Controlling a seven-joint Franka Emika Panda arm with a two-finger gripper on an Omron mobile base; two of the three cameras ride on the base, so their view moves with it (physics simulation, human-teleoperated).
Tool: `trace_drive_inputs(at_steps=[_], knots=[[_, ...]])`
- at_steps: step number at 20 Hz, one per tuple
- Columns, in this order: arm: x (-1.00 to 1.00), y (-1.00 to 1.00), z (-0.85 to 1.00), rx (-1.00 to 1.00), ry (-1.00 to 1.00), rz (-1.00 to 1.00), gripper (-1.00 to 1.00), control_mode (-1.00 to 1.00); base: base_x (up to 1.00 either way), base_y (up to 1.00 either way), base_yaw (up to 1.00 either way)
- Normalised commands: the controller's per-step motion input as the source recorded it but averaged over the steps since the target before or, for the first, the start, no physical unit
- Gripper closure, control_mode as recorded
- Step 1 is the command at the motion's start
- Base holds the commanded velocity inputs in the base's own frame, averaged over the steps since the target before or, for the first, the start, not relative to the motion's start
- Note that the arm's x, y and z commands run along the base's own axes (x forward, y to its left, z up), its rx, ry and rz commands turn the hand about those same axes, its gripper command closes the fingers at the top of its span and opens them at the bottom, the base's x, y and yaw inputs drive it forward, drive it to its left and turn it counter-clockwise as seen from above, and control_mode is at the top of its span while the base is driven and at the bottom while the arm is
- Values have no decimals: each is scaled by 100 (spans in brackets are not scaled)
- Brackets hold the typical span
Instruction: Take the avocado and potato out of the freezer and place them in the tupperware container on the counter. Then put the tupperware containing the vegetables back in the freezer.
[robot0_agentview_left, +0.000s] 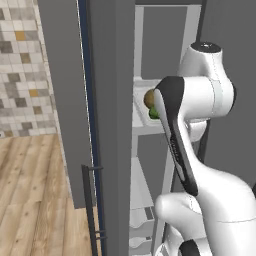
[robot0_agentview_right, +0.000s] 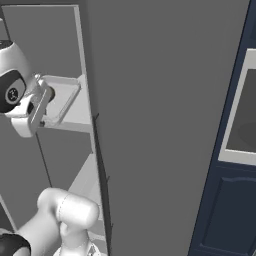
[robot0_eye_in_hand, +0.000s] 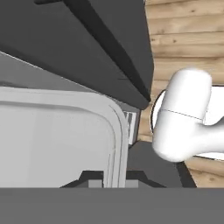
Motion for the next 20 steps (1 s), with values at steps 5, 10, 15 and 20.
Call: trace_drive_inputs(at_steps=[5,10,15,20], knots=[[76,8,0,-11,6,-19,100,-100,0,0,0],[69,4,0,-7,3,-11,100,-100,0,0,0],[48,0,-2,-2,1,-2,100,-100,0,0,0],[28,0,-8,0,0,0,100,-100,0,0,0]])
